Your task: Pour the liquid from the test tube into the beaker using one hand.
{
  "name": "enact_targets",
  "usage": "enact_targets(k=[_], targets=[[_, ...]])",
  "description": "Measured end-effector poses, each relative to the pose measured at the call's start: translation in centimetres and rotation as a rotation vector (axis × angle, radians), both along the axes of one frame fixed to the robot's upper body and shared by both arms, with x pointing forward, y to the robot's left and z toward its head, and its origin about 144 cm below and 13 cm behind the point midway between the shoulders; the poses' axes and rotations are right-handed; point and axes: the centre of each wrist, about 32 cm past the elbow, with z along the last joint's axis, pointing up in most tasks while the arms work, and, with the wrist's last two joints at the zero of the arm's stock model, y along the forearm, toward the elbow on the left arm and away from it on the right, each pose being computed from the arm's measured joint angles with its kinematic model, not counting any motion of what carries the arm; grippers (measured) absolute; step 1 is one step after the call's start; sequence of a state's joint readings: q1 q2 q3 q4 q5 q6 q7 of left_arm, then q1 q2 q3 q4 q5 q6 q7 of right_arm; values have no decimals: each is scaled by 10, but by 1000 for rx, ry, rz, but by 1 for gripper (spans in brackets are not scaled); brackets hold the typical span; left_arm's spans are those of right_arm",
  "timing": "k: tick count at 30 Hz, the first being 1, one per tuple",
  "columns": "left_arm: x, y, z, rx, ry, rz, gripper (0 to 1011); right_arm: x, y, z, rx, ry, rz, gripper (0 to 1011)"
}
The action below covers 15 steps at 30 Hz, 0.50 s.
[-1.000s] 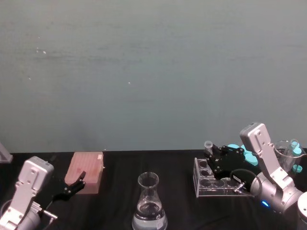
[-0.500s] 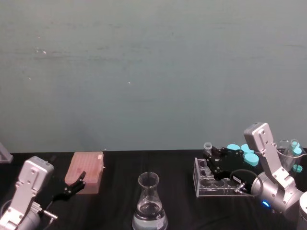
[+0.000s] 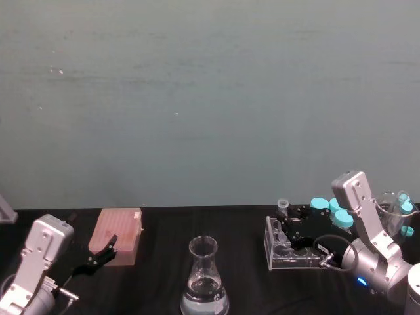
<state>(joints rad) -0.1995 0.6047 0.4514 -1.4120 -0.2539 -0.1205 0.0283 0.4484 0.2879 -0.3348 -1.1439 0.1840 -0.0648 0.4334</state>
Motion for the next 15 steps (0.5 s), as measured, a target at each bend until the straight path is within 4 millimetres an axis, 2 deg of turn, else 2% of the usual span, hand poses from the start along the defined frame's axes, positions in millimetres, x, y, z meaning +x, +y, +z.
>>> enact_targets(k=[15], targets=[[0,0,0,0,0,0,1000,0,0,-3,-8,15,1,209]])
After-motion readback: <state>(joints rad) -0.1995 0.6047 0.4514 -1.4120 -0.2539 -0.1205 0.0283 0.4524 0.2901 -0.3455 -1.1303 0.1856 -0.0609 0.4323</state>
